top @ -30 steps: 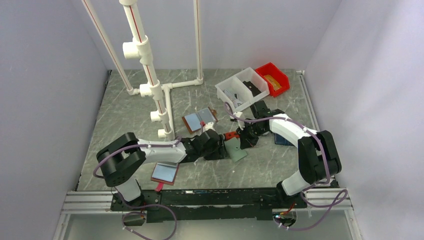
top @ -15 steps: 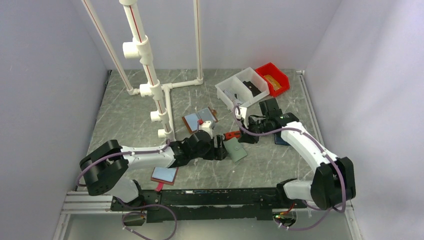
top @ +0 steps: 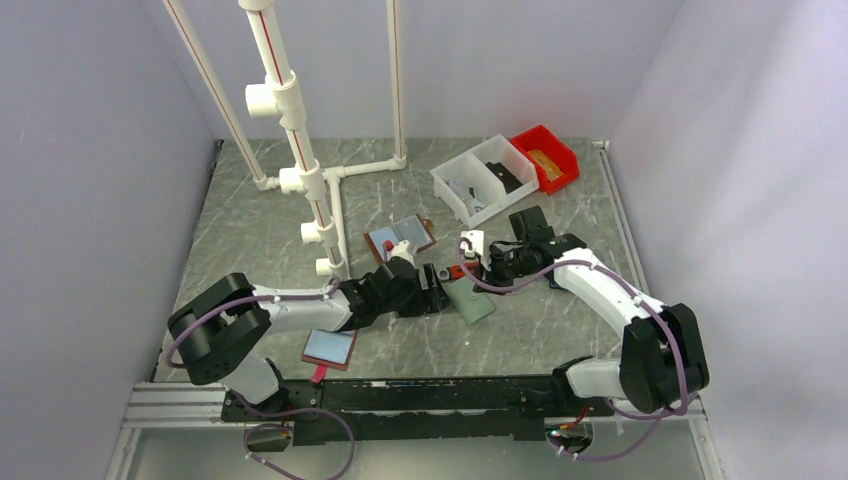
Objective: Take the credit cards out of the card holder
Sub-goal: Open the card holder at the center of the board.
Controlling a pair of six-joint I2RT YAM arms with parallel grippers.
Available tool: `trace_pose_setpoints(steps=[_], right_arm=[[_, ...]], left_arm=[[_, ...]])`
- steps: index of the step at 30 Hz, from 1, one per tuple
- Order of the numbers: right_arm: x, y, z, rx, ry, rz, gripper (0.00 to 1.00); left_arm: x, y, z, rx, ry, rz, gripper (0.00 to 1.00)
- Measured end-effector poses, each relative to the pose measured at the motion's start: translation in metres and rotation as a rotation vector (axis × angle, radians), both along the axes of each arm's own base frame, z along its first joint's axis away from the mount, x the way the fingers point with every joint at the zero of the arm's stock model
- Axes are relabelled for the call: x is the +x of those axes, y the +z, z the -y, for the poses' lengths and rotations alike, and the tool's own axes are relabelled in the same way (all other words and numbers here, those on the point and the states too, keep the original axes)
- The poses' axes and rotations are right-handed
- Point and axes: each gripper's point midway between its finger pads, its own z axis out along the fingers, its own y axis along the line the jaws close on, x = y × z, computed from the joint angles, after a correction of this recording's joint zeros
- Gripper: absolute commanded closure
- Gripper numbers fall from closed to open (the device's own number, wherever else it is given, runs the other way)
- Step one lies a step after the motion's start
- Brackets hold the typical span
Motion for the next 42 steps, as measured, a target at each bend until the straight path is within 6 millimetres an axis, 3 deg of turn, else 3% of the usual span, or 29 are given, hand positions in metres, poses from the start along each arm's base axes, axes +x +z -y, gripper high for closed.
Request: trace_pose_setpoints(steps=[9, 26, 42], right_arm=[[0.004, -0.046, -0.003, -0.177, -0.054, -0.073, 0.67], [0.011, -0.052, -0.004, -0.261, -0.063, -0.009, 0.55], [0.007, -0.054, -0.006, -0.275, -0.022, 0.01, 0.53]], left_arm=[[0.007, -0.01, 0.01, 0.041, 0.057, -0.091, 0.28], [0.011, -0.024, 0.011, 0.09, 0.124, -0.171, 0.28], [0.019, -0.025, 0.021, 0.063, 0.157, -0.186, 0.28]])
